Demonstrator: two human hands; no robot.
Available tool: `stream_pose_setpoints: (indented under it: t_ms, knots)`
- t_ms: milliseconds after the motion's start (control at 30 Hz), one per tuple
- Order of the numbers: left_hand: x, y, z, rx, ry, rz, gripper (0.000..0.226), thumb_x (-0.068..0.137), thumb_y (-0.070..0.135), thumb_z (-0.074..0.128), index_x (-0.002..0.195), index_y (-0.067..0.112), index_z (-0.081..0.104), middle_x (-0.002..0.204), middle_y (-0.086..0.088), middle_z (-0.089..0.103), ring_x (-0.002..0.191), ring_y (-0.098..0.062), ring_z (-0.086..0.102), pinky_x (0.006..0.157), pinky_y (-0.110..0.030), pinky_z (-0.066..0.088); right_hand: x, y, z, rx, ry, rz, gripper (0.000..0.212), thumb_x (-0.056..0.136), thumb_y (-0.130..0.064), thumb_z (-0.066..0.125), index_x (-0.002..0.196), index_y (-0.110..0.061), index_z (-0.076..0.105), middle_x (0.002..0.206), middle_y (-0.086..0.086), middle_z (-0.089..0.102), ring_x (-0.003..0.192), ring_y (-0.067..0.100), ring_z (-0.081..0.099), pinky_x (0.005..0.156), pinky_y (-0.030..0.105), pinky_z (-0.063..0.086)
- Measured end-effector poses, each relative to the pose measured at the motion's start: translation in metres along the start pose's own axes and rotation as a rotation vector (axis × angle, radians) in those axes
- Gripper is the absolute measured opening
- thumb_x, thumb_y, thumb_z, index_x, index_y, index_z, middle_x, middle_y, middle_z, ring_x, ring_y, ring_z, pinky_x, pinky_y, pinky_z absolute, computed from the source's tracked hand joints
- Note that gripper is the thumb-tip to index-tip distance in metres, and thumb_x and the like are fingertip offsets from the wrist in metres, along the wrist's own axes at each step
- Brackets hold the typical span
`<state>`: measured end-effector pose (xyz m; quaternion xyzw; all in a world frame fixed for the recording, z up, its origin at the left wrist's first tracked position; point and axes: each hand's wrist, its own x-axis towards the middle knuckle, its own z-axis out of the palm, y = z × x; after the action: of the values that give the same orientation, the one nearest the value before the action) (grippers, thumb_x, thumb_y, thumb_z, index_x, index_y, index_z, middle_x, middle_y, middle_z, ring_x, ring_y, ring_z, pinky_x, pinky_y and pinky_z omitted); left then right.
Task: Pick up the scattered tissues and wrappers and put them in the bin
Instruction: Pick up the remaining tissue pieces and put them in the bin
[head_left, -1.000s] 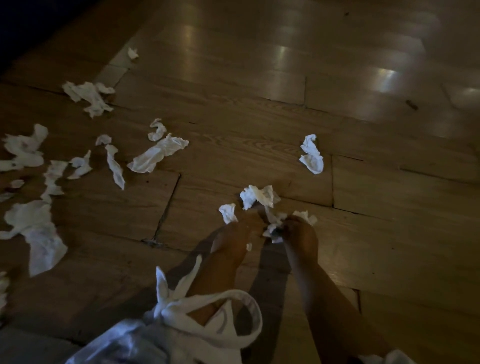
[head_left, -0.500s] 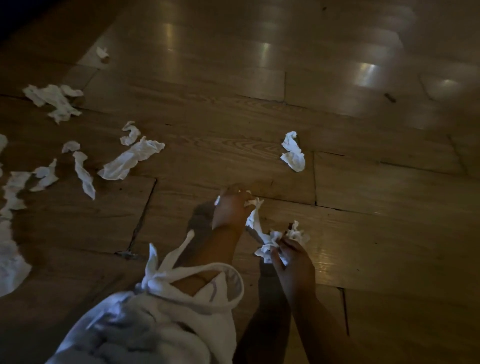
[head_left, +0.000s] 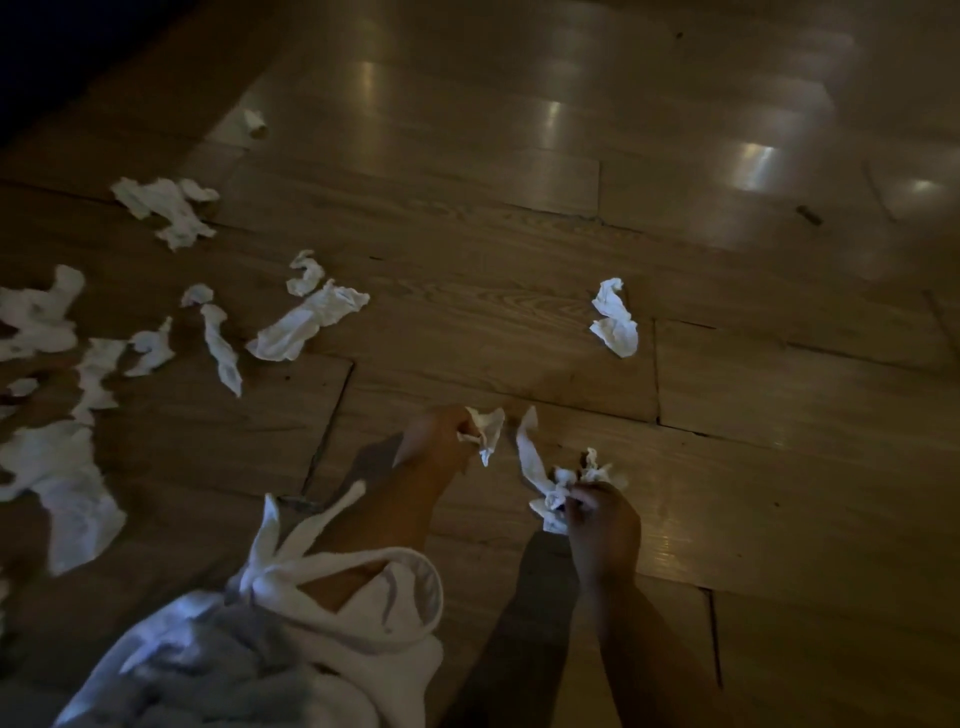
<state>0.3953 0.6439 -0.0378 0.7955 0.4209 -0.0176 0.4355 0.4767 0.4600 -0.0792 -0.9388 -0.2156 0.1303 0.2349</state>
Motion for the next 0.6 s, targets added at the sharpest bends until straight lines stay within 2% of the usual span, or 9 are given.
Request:
stream_pose_setpoints:
  t_ms: [67,167,233,267,300,400,467,533,600]
  knots:
    - [-0.005,-0.007,-0.028,-0.045,0.02,-0.001,0.006,0.081,0.016,0.065,0.077,0.013,0.062,0.091,-0.015,0.067,0.082,-0.029,0.064,0.064,-0.032,0.05,-0.006,-0.022,0.002,0.039,-0.06,-0.021,0.02,0.089,-0.017,0.059,0.107,-0.016,0.065,0.107,-0.001,0.067,0.092,0.006,0.059,0.084,0.02,0.047]
    - [-0.023,-0.014,-0.075,-0.145,0.069,0.03,0.023,0.077,0.009,0.07,0.063,0.019,0.056,0.085,-0.015,0.064,0.086,-0.031,0.062,0.079,-0.042,0.052,-0.014,-0.069,0.004,0.251,-0.082,0.007,0.022,0.086,-0.016,0.063,0.107,-0.012,0.067,0.106,0.003,0.068,0.085,0.004,0.057,0.068,0.007,0.039]
    - [-0.041,-0.023,-0.107,-0.2,0.148,0.015,0.016,0.076,0.007,0.072,0.066,0.015,0.062,0.084,-0.011,0.062,0.084,-0.026,0.06,0.078,-0.036,0.05,-0.02,-0.109,0.004,0.387,-0.107,0.012,0.023,0.083,-0.015,0.067,0.105,-0.008,0.069,0.102,0.006,0.07,0.082,0.007,0.059,0.06,0.005,0.042]
    - [-0.053,-0.03,-0.123,-0.205,0.191,0.006,0.006,0.076,0.009,0.072,0.074,0.008,0.067,0.083,-0.007,0.062,0.081,-0.019,0.059,0.073,-0.03,0.048,-0.023,-0.13,0.006,0.44,-0.136,-0.01,0.023,0.081,-0.014,0.069,0.103,-0.006,0.07,0.098,0.006,0.071,0.078,0.007,0.06,0.057,0.003,0.043]
    - [-0.066,-0.038,-0.139,-0.196,0.226,-0.01,0.009,0.077,0.011,0.072,0.082,0.005,0.069,0.082,-0.003,0.061,0.075,-0.013,0.056,0.066,-0.021,0.046,-0.028,-0.152,0.007,0.486,-0.177,-0.038,0.021,0.08,-0.013,0.07,0.1,-0.006,0.071,0.093,0.006,0.071,0.073,0.005,0.06,0.056,0.001,0.044]
    - [-0.116,-0.067,-0.184,-0.198,0.315,-0.051,0.013,0.077,0.014,0.073,0.086,0.005,0.069,0.076,0.001,0.06,0.062,0.0,0.051,0.05,-0.008,0.036,-0.049,-0.214,0.011,0.586,-0.297,-0.156,0.015,0.08,-0.017,0.071,0.094,-0.01,0.073,0.082,0.003,0.07,0.066,0.001,0.06,0.058,0.011,0.047]
    - [-0.154,-0.088,-0.208,-0.245,0.39,-0.093,0.013,0.075,0.01,0.075,0.084,0.004,0.07,0.07,0.009,0.06,0.059,0.005,0.055,0.055,-0.009,0.039,-0.067,-0.246,0.02,0.554,-0.363,-0.286,0.014,0.082,-0.022,0.07,0.092,-0.013,0.074,0.081,0.001,0.071,0.067,0.006,0.062,0.064,0.02,0.046]
    - [-0.196,-0.107,-0.228,-0.279,0.463,-0.149,0.017,0.071,0.011,0.078,0.085,0.007,0.07,0.07,0.015,0.059,0.062,0.01,0.055,0.061,-0.013,0.042,-0.09,-0.274,0.03,0.566,-0.457,-0.382,0.012,0.083,-0.023,0.068,0.09,-0.016,0.074,0.078,-0.004,0.07,0.068,0.004,0.062,0.066,0.022,0.045]
    - [-0.242,-0.123,-0.243,-0.289,0.548,-0.226,0.019,0.068,0.017,0.081,0.082,0.016,0.069,0.074,0.011,0.061,0.067,0.005,0.056,0.061,-0.012,0.042,-0.119,-0.298,0.04,0.605,-0.587,-0.434,0.012,0.083,-0.026,0.068,0.082,-0.015,0.073,0.071,-0.004,0.068,0.066,0.006,0.062,0.065,0.024,0.044]
